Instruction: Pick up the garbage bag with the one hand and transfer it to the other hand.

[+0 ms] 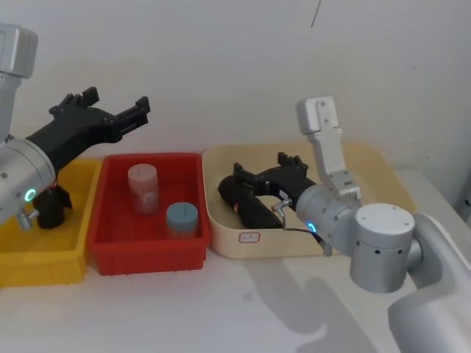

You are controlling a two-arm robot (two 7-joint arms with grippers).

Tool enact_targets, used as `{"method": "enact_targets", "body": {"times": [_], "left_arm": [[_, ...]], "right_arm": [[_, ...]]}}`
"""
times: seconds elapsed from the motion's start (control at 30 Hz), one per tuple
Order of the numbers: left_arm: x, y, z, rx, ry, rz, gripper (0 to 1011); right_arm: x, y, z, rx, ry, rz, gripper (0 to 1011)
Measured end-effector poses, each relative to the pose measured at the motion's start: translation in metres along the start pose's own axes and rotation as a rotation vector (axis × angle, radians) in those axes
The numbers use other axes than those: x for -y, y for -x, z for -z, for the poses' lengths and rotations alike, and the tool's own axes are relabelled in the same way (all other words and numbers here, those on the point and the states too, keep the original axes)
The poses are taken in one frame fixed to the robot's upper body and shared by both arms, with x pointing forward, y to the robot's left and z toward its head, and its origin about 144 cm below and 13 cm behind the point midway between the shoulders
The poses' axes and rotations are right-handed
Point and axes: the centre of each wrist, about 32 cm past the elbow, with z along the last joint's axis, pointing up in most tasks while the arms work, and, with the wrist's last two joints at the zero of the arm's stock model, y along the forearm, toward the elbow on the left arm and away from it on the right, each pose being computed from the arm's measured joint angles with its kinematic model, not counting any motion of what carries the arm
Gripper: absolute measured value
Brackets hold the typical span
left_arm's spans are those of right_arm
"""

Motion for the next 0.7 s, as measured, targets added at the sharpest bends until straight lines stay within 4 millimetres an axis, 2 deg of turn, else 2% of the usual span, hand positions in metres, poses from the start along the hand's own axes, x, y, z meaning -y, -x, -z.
{"method": "enact_targets", "body": {"times": [0.27, 0.7], "left_arm": [[0.0, 0.0, 0.0, 0.0, 0.0, 0.0, 1001], [0.0, 0.0, 0.0, 0.0, 0.0, 0.0, 1001]], "right_arm": [[-0.006, 0.014, -0.012, 0.017, 0.034, -0.019, 1000], [-0.014, 0.029, -0.019, 0.068, 0.091, -0.024, 1000]]}}
